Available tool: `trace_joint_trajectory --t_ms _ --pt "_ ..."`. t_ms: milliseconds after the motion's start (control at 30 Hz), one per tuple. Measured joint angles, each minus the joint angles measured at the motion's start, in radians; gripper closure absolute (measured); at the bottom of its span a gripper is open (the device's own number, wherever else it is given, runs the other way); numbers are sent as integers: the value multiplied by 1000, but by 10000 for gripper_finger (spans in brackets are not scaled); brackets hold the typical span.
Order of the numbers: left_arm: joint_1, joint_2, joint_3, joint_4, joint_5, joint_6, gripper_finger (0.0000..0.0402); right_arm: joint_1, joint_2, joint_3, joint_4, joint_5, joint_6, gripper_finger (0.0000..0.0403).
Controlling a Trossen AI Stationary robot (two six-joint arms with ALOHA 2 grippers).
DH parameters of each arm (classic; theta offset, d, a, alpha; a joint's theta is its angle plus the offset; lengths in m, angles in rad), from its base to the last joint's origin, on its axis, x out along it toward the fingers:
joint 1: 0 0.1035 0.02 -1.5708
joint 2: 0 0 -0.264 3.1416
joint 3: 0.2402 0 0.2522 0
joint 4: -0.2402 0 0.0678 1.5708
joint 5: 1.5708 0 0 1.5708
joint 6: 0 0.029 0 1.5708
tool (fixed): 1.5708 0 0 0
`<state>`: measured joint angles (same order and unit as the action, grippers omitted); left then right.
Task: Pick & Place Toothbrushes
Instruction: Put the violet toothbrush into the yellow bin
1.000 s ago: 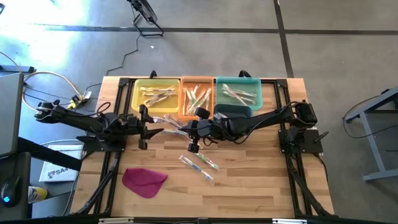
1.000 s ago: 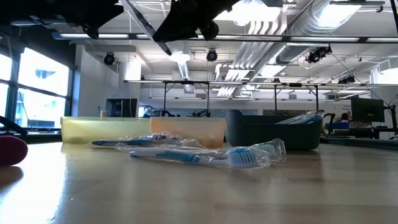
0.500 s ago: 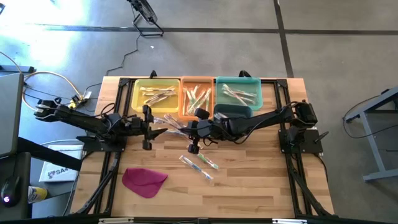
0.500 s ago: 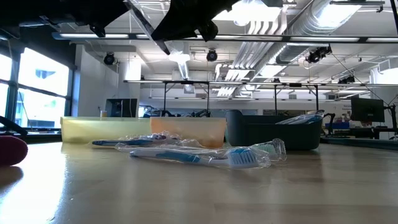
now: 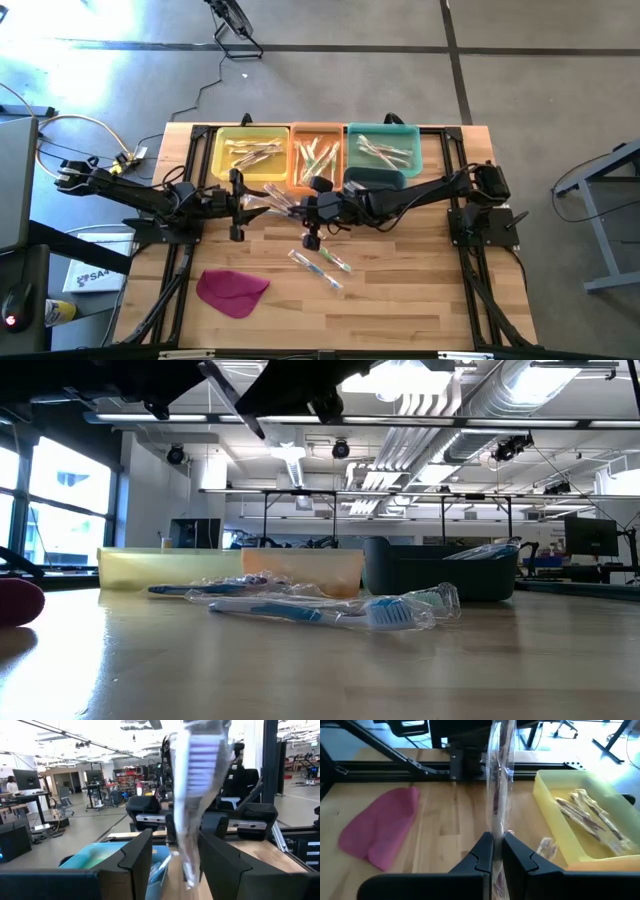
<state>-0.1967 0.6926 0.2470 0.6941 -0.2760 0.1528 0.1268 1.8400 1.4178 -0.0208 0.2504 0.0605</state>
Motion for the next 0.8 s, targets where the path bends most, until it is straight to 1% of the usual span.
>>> trace_joint_trajectory --t_ms 200,367,600,700,800 --pt "0 0 0 0 4 5 247 -3 0 0 -31 -26 28 390" --pt "0 -1 1 21 86 3 247 -5 0 0 -34 -27 38 390" --pt "0 -1 1 23 91 -3 248 -5 0 0 -35 -26 40 390" --pt "0 -1 1 23 90 -3 262 -5 0 0 -35 -26 40 390" --pt "0 -1 1 23 90 -2 290 -5 0 0 -35 -27 40 390"
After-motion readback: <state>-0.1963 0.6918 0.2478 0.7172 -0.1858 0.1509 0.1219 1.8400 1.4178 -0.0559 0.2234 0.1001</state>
